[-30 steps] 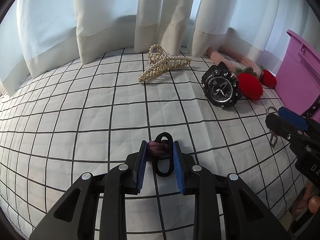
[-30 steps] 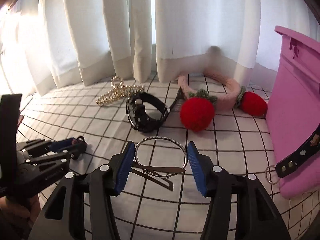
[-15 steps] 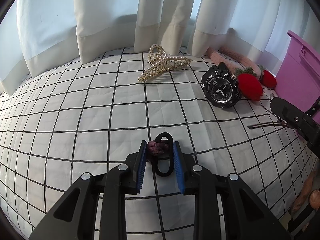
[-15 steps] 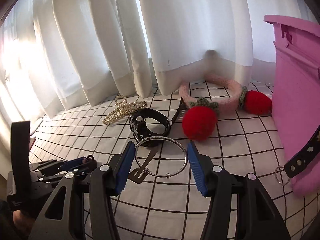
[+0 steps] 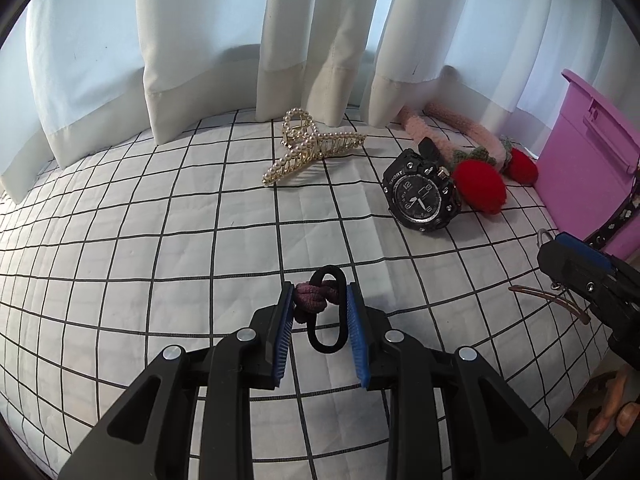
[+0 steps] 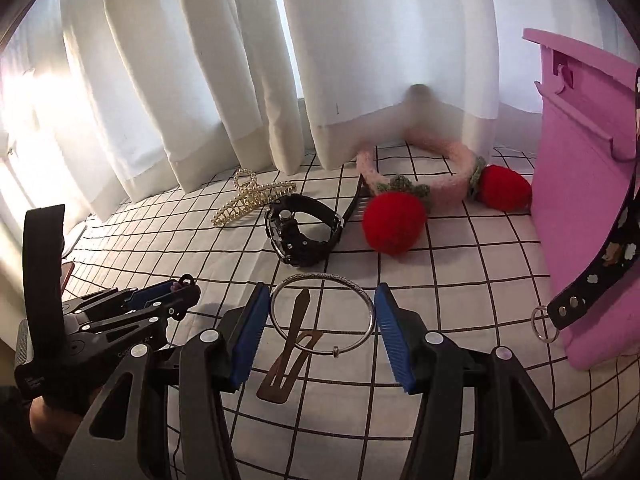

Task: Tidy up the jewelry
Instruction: 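Carry the hair tie and ring clip with both tools over the pink bin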

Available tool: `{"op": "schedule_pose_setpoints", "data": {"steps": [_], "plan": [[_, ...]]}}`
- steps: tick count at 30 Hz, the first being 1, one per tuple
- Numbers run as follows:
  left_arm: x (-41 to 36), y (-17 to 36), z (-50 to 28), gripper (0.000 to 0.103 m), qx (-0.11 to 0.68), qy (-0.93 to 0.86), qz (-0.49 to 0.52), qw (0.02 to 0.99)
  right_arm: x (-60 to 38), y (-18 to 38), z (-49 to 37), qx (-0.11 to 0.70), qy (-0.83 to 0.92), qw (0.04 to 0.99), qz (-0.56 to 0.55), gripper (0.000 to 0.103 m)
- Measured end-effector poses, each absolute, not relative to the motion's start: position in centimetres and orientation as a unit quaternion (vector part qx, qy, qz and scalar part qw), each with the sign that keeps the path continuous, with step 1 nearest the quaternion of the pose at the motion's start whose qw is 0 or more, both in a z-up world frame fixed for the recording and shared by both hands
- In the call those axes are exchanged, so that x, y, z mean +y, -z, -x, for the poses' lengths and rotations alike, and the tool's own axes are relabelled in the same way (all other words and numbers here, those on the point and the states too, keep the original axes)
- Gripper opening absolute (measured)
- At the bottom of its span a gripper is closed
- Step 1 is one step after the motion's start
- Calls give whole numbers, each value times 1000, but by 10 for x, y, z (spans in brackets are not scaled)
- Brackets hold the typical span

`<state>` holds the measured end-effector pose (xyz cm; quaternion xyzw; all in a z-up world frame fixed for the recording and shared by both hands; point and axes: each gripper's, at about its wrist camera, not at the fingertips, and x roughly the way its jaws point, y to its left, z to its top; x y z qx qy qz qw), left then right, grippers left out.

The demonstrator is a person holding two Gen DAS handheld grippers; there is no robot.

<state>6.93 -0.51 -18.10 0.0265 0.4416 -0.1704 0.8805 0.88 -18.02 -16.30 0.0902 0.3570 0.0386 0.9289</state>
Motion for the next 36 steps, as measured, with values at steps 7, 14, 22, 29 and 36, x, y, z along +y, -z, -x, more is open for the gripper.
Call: {"op": "schedule_pose_setpoints", "data": {"steps": [7, 14, 22, 29, 36], "plan": [[-14, 126, -66, 26, 408, 208, -36, 888, -180, 120, -1, 319, -34, 941, -104, 52], [-19, 66, -61, 26, 373, 243, -43, 894, -183, 56, 14, 268, -11, 958, -99, 52], [-58, 6, -52, 26, 334, 291, -56, 895, -217, -7, 38, 213, 15, 972, -98, 52], [-130, -36, -35, 26, 293, 322, -53, 899, -292, -37, 56, 186, 19, 978, -96, 53], [-232, -53, -23, 26, 299, 357, -45, 884, -398, -45, 74, 191, 54, 976, -92, 53]]}}
